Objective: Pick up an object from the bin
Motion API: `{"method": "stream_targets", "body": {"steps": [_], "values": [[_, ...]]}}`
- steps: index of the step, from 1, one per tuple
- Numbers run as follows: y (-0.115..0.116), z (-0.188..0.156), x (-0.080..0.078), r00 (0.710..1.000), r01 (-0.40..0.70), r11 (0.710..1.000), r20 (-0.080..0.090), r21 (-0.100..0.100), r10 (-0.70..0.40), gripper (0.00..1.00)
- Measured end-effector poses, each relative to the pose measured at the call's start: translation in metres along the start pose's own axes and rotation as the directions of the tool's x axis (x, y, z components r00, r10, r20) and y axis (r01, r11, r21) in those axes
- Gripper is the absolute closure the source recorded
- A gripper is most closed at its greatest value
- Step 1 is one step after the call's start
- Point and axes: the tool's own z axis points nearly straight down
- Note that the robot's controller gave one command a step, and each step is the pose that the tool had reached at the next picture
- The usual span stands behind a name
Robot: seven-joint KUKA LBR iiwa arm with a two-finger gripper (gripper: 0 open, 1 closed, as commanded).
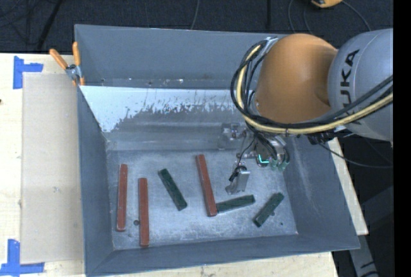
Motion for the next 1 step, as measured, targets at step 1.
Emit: {"method": "stream_targets", "body": {"steps": [1], "values": [[-0.0002,-0.0039,-0.0015,1.0,-0.002,1.0,0.007,-0.001,0.002,0.0]]}}
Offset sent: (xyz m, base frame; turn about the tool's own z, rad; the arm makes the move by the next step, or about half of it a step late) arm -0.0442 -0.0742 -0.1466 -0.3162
